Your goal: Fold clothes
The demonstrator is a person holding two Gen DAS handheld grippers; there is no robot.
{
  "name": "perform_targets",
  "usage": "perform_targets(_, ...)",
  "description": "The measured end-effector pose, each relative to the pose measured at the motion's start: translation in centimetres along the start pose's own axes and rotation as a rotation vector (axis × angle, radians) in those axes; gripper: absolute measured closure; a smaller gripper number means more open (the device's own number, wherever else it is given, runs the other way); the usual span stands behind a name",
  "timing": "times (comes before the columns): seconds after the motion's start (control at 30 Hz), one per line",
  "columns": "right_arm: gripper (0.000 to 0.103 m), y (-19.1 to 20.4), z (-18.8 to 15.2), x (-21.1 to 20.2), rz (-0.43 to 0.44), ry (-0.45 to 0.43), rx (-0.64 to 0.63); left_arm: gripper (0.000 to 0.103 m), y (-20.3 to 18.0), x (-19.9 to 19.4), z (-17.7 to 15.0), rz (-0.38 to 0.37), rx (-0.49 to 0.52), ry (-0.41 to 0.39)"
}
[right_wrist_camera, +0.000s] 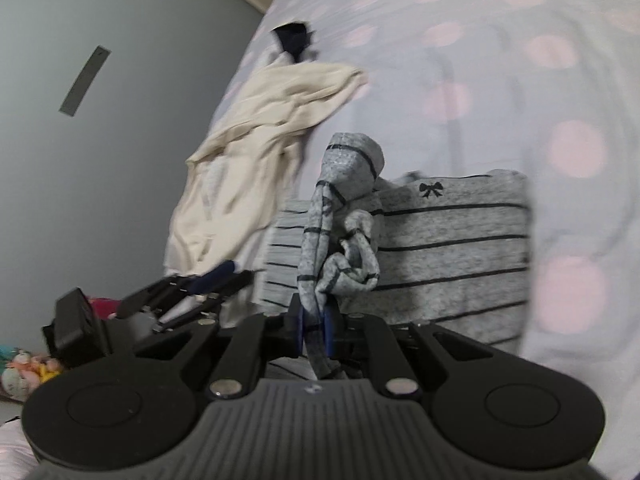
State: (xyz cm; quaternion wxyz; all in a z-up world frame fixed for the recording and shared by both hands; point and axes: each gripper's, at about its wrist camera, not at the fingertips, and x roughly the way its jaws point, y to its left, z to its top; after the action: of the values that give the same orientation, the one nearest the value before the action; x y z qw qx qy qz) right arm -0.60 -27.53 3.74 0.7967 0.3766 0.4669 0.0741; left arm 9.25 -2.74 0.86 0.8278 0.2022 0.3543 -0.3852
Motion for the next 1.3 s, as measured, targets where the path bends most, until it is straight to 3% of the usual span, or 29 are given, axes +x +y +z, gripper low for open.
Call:
perform_targets(0.23,0.093,4.1,0.9,8.6,0.071,0.062,0.02,0.082,2.1,0.3,-0.7,0.077,-0.028,0.042)
perform_targets(0.5,0.092,5.3,1.7,17.3,-0.031,0.12,0.054,0.082,3.5,0.1,-1.7,0.116,-0.054,0.077)
perform_targets(0.6,0.084,5.4,1.7,18.6,-0.066,0.125,0.036,0.082,3.4,0.0,-1.8,0.117,-0.047,0.083)
perform_targets(0.73,0.062,6.1,1.7,17.6,-0.053,0.086,-0.024,0.082,3.4,0.2,-1.8,0.116,-0.06,0.099)
perform_targets(0.9,0.053,6.1,1.7,13.1,-0.071,-0.016,-0.105,0.082,3.4,-0.6,-1.3,0.075,-0.117,0.093)
perform_targets(1.07,0.054,3.4,0.3,8.3,-0.108,-0.05,-0.087,0.081,2.3,-1.2,-1.1,0.036,-0.129,0.097)
perform_targets(1.2,0.062,0.7,-2.3,5.8,-0.159,-0.054,-0.034,0.081,1.2,-1.5,-1.5,-0.004,-0.133,0.133)
perform_targets(1.3,0.061,-1.2,-4.4,4.4,-0.111,-0.055,0.046,0.08,0.3,-2.0,-2.0,-0.041,-0.137,0.151)
